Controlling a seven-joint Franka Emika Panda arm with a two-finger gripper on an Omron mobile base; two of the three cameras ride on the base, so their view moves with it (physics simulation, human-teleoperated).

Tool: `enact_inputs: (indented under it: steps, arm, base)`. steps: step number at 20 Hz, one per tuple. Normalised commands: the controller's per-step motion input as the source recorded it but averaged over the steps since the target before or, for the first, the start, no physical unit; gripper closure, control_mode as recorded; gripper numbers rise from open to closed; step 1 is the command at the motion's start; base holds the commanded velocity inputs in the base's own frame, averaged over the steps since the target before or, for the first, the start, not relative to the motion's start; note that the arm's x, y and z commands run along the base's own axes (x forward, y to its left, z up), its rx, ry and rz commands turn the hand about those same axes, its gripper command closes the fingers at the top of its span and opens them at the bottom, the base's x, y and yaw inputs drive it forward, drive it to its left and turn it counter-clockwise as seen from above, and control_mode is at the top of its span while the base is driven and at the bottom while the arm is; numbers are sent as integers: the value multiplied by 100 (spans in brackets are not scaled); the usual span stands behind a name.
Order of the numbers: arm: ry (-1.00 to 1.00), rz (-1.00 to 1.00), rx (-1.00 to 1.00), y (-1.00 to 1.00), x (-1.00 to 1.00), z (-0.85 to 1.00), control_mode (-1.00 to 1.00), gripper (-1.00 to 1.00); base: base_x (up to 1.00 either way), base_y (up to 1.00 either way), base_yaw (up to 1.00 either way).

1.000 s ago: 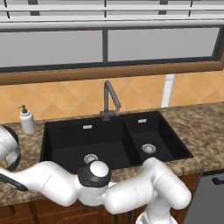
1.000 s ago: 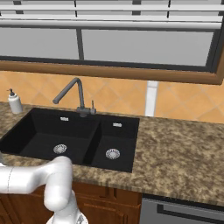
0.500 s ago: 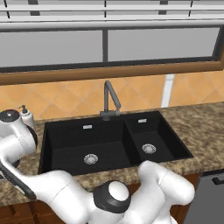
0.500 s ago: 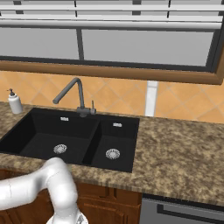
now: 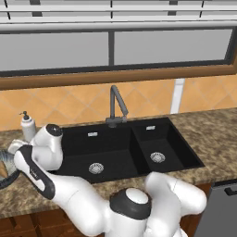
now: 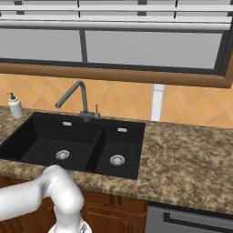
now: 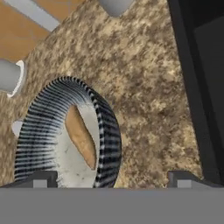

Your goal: Pick the sweet potato from the sink and place it in the bowl. Then pick the bowl and place it in the microwave. Then close the microwave door and press the start button.

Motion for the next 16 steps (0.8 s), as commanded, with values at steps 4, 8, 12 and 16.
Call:
enact_inputs:
  steps: [4, 8, 12, 16]
  arm:
    - [40, 0, 10, 13, 73, 0, -100, -100]
    - [39, 0, 0, 33, 49, 0, -100, -100]
    - [29, 0, -2, 52, 13, 0, -100, -100]
    - [15, 0, -4, 33, -5, -31, -100, -100]
  base:
    - [0, 0, 0]
    - [0, 0, 0]
    - [0, 0, 0]
    - [0, 0, 0]
